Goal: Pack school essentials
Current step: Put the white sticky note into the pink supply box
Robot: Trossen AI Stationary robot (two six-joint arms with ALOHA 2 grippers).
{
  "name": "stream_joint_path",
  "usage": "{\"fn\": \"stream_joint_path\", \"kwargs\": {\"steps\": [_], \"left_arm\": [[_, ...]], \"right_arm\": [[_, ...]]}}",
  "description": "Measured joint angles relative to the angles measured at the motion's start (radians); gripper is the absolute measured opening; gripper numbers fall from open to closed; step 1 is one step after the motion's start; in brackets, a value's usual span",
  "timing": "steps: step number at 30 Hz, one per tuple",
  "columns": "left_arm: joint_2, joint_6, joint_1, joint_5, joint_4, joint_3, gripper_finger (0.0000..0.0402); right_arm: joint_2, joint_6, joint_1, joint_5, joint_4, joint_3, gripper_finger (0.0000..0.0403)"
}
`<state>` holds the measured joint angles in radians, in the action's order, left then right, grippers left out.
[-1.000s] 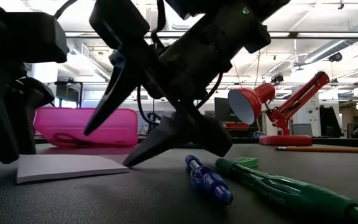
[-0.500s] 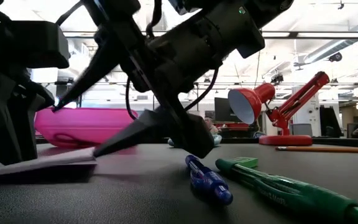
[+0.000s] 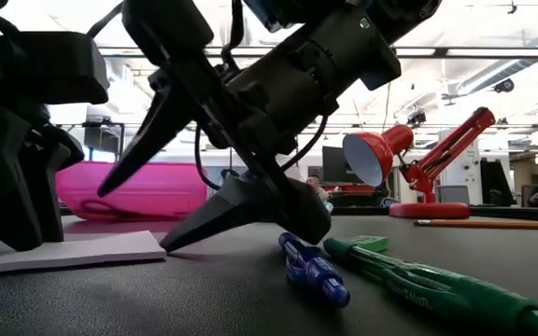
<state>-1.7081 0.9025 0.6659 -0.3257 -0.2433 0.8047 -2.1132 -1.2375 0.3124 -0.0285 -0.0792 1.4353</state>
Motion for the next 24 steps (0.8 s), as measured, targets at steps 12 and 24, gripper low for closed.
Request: {"fn": "stream_joint_path", "kwargs": {"steps": [12,24], "left_arm": [[-0.025,0.008,-0.007,0.031,0.0,-0.001,0.0123],[-0.022,0.007,-0.029,0.033,0.082,0.0,0.0123]], "right_arm": [[0.0,-0.101,0.04,-0.01,0.027,0.002,0.0228],[0.0,-0.052,0.05,0.012,0.0,0.001,0.0228]]}}
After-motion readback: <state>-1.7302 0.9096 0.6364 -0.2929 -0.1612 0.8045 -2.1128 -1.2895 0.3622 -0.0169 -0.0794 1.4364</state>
